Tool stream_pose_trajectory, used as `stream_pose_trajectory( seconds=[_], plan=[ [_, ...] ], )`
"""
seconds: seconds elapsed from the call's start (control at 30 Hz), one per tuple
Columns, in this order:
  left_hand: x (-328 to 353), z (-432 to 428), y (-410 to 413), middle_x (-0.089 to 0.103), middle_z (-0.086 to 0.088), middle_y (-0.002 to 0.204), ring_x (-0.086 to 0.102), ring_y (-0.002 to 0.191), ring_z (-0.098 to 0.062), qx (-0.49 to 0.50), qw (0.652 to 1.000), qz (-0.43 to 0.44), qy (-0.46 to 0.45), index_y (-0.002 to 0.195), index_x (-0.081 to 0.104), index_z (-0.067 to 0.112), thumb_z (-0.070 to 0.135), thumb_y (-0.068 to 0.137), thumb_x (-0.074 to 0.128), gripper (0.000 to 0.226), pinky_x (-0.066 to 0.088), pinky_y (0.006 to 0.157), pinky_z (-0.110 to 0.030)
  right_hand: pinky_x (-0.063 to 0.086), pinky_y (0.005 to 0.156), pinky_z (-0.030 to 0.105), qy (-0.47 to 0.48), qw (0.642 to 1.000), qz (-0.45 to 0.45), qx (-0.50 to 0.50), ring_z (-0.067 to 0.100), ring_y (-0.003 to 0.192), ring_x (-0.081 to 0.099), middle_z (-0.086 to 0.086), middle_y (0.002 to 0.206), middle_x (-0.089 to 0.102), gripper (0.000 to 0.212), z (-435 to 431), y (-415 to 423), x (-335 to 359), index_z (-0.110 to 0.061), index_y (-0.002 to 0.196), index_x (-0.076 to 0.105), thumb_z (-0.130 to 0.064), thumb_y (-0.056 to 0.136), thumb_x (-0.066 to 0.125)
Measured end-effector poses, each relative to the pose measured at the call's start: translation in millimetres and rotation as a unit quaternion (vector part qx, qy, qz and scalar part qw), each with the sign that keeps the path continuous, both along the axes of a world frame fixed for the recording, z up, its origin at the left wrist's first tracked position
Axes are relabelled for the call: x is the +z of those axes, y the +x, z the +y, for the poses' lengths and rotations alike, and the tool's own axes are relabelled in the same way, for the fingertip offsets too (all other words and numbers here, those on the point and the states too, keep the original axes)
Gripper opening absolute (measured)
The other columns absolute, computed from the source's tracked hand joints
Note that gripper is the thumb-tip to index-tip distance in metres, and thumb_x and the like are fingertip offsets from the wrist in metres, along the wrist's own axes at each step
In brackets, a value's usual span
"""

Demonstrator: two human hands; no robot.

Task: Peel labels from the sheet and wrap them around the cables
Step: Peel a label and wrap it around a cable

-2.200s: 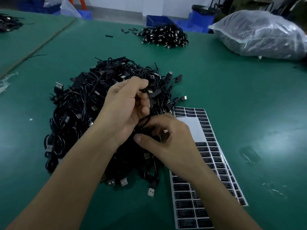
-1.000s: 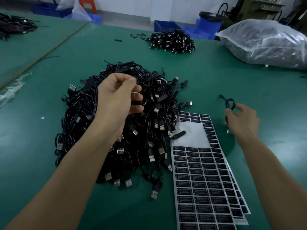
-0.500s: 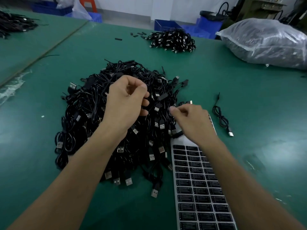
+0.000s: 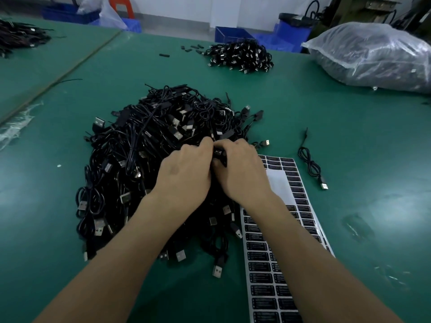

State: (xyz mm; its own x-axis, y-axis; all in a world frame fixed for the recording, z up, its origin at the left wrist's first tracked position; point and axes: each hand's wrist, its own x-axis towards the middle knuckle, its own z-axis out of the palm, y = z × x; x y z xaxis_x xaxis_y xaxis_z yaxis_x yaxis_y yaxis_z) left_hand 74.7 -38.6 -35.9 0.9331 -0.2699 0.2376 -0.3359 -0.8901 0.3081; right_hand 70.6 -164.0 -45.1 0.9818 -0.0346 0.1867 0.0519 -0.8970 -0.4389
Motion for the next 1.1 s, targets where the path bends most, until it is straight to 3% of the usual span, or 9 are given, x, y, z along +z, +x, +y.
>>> stream_pose_trajectory(
  seconds=[0.1, 0.2, 0.23, 0.33, 0.43, 0.6, 0.73, 0.83, 1.1],
  plan=[
    [-1.6, -1.3, -2.6, 0.061, -0.003, 0.101, 0.061, 0.08, -0.031, -0.01, 0.999, -0.009, 0.041, 0.123, 0.041, 0.019, 0.017, 0.095, 0.055, 0.031, 0.03, 0.058, -0.035, 0.048, 0.096, 0.038, 0.101, 0.995, -0.015, -0.005, 0.024, 0.112, 0.058, 0.005, 0.12, 0.067, 0.034, -1.8, -0.1, -1.2, -0.017, 0.126, 0.067, -0.014, 0.094, 0.055],
    [-3.3, -2.6, -4.2, 0.064, -0.002, 0.1, 0.064, 0.082, -0.032, -0.011, 0.999, -0.015, 0.048, 0.122, 0.039, 0.019, 0.018, 0.094, 0.055, 0.032, 0.031, 0.057, -0.035, 0.044, 0.083, 0.007, 0.195, 0.98, -0.027, -0.026, 0.009, 0.098, 0.062, -0.004, 0.11, 0.071, 0.034, -7.9, -4.9, -1.1, -0.016, 0.116, 0.071, -0.001, 0.091, 0.054],
    [-3.5, -3.0, -4.3, 0.065, -0.002, 0.099, 0.064, 0.082, -0.032, -0.008, 0.999, -0.015, 0.038, 0.121, 0.039, 0.018, 0.018, 0.095, 0.054, 0.03, 0.032, 0.057, -0.036, 0.043, 0.081, 0.004, 0.211, 0.977, -0.029, -0.025, 0.006, 0.096, 0.062, -0.004, 0.108, 0.071, 0.036, -9.8, -6.5, -1.4, -0.017, 0.115, 0.071, 0.002, 0.09, 0.054],
    [-2.0, -2.7, -3.9, 0.064, -0.001, 0.098, 0.063, 0.08, -0.031, 0.004, 0.999, -0.013, -0.034, 0.116, 0.042, 0.019, 0.014, 0.094, 0.055, 0.026, 0.037, 0.059, -0.037, 0.049, 0.087, 0.013, 0.248, 0.968, -0.043, -0.025, 0.002, 0.096, 0.064, -0.008, 0.106, 0.072, 0.034, -13.4, -11.3, -3.4, -0.019, 0.112, 0.073, 0.001, 0.091, 0.055],
    [5.1, -1.7, -5.1, 0.061, 0.008, 0.09, 0.059, 0.079, -0.022, 0.009, 0.994, -0.012, -0.104, 0.113, 0.041, 0.026, 0.017, 0.091, 0.059, 0.03, 0.038, 0.054, -0.034, 0.047, 0.071, 0.018, 0.304, 0.95, -0.049, -0.047, -0.002, 0.076, 0.062, -0.017, 0.084, 0.069, 0.014, -16.1, -14.0, -4.7, -0.022, 0.099, 0.075, -0.019, 0.096, 0.062],
    [22.6, 2.1, -10.4, 0.064, 0.016, 0.079, 0.059, 0.074, -0.006, -0.033, 0.991, 0.018, -0.129, 0.107, 0.051, 0.035, 0.028, 0.079, 0.072, 0.036, 0.041, 0.056, -0.025, 0.045, 0.052, 0.021, 0.442, 0.892, -0.03, -0.09, 0.005, 0.058, 0.059, -0.005, 0.066, 0.069, 0.031, -20.4, -15.2, 9.0, -0.018, 0.083, 0.073, -0.045, 0.094, 0.064],
    [39.1, 6.2, -15.9, 0.065, 0.018, 0.078, 0.057, 0.074, 0.001, -0.074, 0.99, 0.077, -0.093, 0.103, 0.063, 0.04, 0.031, 0.076, 0.075, 0.031, 0.048, 0.064, -0.029, 0.043, 0.049, 0.016, 0.521, 0.847, -0.029, -0.104, 0.006, 0.052, 0.056, -0.003, 0.064, 0.068, 0.012, -29.9, -16.7, 21.7, -0.012, 0.087, 0.073, -0.024, 0.089, 0.074],
    [48.8, 8.3, -20.3, 0.064, 0.019, 0.079, 0.055, 0.071, 0.002, -0.093, 0.991, 0.083, -0.058, 0.1, 0.067, 0.042, 0.032, 0.078, 0.075, 0.026, 0.041, 0.059, -0.026, 0.042, 0.051, 0.02, 0.546, 0.832, 0.004, -0.102, 0.008, 0.054, 0.057, -0.001, 0.065, 0.069, 0.001, -37.4, -19.5, 26.9, -0.011, 0.087, 0.072, -0.011, 0.087, 0.073],
    [62.5, 16.7, -25.9, 0.07, 0.019, 0.067, 0.066, 0.069, 0.001, -0.122, 0.981, 0.147, -0.026, 0.079, 0.074, 0.034, 0.031, 0.074, 0.078, 0.006, 0.059, 0.071, -0.034, 0.042, 0.051, 0.017, 0.588, 0.802, 0.098, -0.018, 0.007, 0.054, 0.054, -0.004, 0.065, 0.064, 0.03, -50.2, -37.4, 18.3, -0.012, 0.111, 0.069, 0.008, 0.092, 0.057]
  ],
)
